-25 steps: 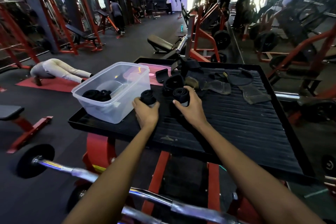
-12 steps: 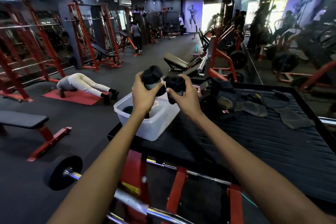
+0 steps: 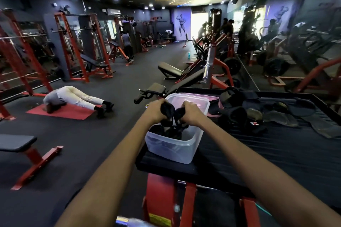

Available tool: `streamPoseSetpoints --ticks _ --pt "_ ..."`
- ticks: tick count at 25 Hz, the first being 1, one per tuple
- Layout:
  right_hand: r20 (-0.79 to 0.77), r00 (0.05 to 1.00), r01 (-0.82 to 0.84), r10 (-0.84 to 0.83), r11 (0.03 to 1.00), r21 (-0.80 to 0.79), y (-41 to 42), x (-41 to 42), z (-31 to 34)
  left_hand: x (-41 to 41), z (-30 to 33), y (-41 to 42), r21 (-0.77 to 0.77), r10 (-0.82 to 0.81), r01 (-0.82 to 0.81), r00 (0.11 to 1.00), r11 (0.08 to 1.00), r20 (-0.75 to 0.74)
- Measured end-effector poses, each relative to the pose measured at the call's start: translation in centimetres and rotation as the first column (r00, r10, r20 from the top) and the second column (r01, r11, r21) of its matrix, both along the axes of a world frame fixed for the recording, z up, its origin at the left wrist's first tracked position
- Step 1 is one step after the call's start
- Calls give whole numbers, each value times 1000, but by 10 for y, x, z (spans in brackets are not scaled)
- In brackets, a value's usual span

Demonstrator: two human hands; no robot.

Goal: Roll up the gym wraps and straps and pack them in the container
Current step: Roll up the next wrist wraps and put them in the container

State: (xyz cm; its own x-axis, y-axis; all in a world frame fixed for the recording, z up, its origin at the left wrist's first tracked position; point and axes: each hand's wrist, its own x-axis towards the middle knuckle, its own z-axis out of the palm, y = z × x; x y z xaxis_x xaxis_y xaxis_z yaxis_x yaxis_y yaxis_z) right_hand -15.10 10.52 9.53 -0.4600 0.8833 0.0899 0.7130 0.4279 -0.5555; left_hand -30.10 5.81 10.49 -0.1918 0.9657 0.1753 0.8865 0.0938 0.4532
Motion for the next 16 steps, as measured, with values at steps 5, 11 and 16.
streamPoseSetpoints --ticks 5,11,16 --pt "188 982 33 -34 999 9 7 -18 -9 1 -13 18 -221 -129 89 977 971 -171" --pt "289 957 12 16 996 -92 2 -14 -2 0 -13 20 -345 -181 65 932 936 -314" --pt "258 965 41 -35 999 -19 -5 -16 -5 0 -8 15 -403 -206 62 923 913 -325"
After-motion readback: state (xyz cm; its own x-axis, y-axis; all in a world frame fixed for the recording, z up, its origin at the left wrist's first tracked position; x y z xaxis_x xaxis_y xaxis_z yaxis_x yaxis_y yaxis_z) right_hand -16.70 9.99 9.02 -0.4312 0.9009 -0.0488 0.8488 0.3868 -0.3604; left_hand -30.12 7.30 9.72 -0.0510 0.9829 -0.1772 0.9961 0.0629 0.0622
